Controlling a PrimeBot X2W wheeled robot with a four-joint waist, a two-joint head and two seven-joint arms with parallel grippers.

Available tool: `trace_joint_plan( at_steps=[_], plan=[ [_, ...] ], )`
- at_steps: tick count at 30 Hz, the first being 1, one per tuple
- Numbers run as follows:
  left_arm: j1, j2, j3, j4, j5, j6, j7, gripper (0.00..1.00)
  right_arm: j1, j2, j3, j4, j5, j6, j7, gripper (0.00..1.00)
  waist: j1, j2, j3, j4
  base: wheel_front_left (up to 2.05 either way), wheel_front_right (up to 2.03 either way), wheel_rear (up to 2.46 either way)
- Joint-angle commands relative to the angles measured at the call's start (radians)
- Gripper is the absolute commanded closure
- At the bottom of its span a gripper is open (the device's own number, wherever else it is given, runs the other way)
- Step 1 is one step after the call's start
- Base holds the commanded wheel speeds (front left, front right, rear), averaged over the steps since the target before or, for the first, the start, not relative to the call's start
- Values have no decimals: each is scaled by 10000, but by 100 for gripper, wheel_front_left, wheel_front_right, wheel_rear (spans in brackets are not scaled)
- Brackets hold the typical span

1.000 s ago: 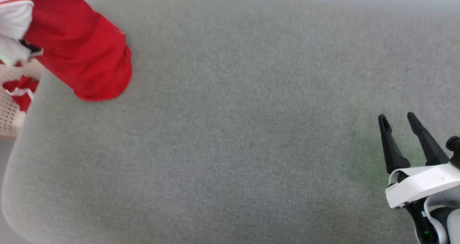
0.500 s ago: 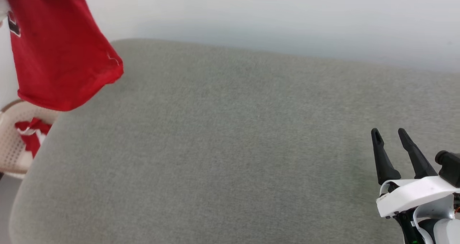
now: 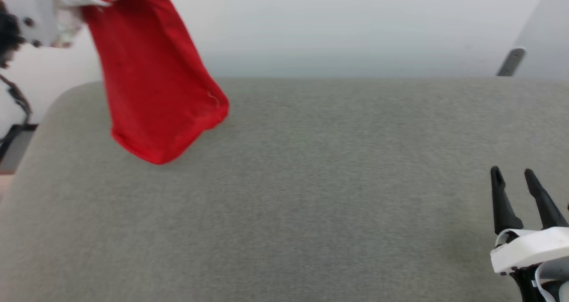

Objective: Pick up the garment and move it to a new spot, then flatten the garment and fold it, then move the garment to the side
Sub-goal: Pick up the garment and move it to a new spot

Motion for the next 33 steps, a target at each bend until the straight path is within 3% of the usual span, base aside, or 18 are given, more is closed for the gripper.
trace_joint_plan(
  at_steps=[1, 5, 14, 22, 33],
  plan=[
    [126, 0, 24, -206, -60, 135, 86, 100, 170, -24, -62, 20, -86, 8, -41, 0, 0, 0, 25, -632, 0, 0, 0],
    [521, -194, -62, -1560, -196, 705, 699, 100, 209, 20, -303, 44, -145, 8, -106, 0, 0, 0, 160, -1219, 0, 0, 0],
    [1254, -775, -773, -3562, -88, 1443, 1396, 100, 323, 423, -506, 14, -238, 8, -241, 0, 0, 0, 656, -2210, 0, 0, 0],
    [2338, -1121, -1518, -3816, -53, 1594, 1421, 100, 147, 639, -280, 388, -112, 8, -568, 0, 0, 0, 1070, -2653, 0, 0, 0],
    [4021, -1229, -2257, -2498, -266, 1307, 972, 100, -195, 691, 35, 1104, 62, 6, -1006, 0, 0, 0, 1462, -2830, 0, 0, 0]
  ],
)
